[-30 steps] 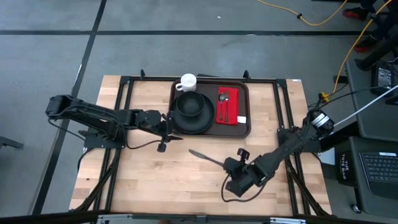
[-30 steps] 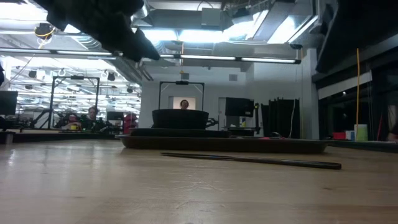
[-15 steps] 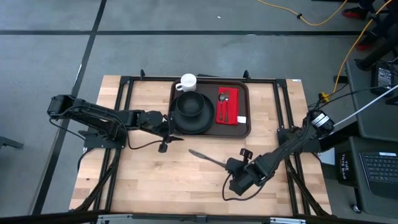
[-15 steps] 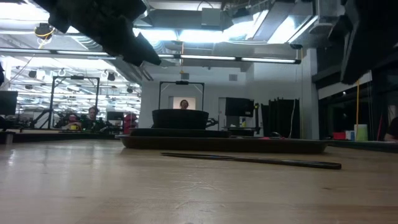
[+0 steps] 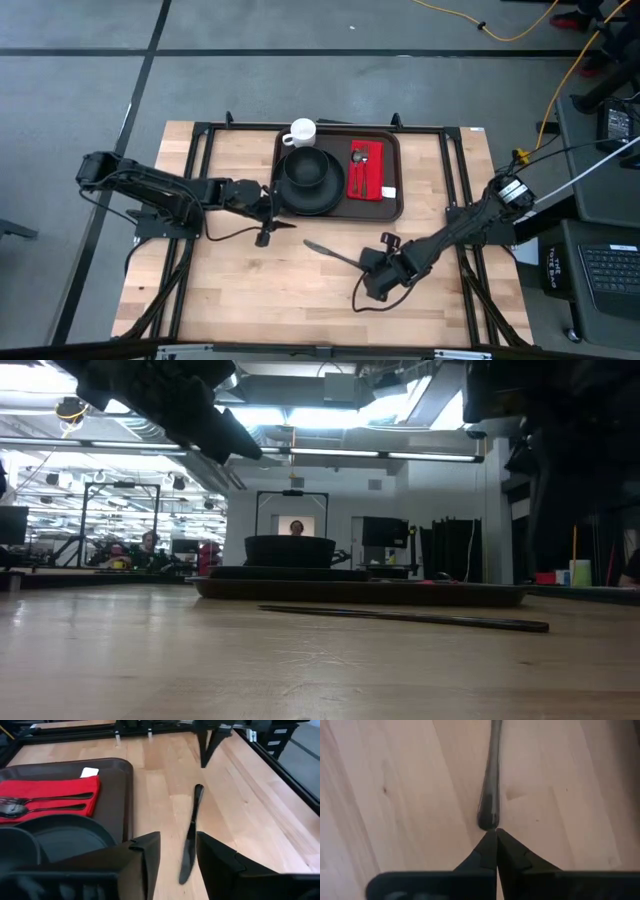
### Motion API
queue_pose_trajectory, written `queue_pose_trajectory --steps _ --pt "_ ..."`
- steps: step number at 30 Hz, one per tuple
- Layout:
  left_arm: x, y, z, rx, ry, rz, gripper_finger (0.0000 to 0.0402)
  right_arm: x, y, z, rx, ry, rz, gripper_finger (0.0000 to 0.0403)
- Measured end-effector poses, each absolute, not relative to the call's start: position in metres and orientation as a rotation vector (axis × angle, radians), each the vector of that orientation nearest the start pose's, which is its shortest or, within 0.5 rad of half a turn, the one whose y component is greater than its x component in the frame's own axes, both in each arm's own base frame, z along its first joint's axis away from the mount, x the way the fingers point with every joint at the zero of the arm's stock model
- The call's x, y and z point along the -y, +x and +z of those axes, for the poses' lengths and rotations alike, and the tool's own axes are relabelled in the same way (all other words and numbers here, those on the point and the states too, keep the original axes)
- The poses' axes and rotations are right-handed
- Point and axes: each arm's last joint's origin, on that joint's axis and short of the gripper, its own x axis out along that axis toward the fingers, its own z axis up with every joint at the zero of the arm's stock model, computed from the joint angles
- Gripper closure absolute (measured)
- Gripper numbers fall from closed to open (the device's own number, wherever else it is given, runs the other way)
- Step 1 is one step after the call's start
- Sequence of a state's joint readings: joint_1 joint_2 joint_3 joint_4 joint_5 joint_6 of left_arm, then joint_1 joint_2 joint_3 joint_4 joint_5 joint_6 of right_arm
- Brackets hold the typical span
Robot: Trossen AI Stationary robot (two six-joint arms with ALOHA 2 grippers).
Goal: Set up tray
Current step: Put the black table knife on the red table napkin to the right of the black fork
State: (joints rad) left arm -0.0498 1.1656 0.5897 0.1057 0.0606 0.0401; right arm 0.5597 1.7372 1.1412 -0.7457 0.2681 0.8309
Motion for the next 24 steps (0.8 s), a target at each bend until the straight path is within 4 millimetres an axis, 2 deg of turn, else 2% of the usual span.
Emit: queue_pose_trajectory --steps 8,13,24 --pt "0.038 0.242 0.209 -0.513 0.142 -0.087 0.0245 -0.160 0.286 0.184 -1.184 0.264 -0.251 0.0401" --pt "0.049 0.248 0.200 -0.576 0.051 -0.060 0.0229 -0.158 0.285 0.183 -1.228 0.342 -0.276 0.0401" --pt "0.069 0.290 0.189 -0.779 0.135 -0.062 0.0226 -0.158 0.285 0.180 -1.236 0.358 -0.295 0.0402"
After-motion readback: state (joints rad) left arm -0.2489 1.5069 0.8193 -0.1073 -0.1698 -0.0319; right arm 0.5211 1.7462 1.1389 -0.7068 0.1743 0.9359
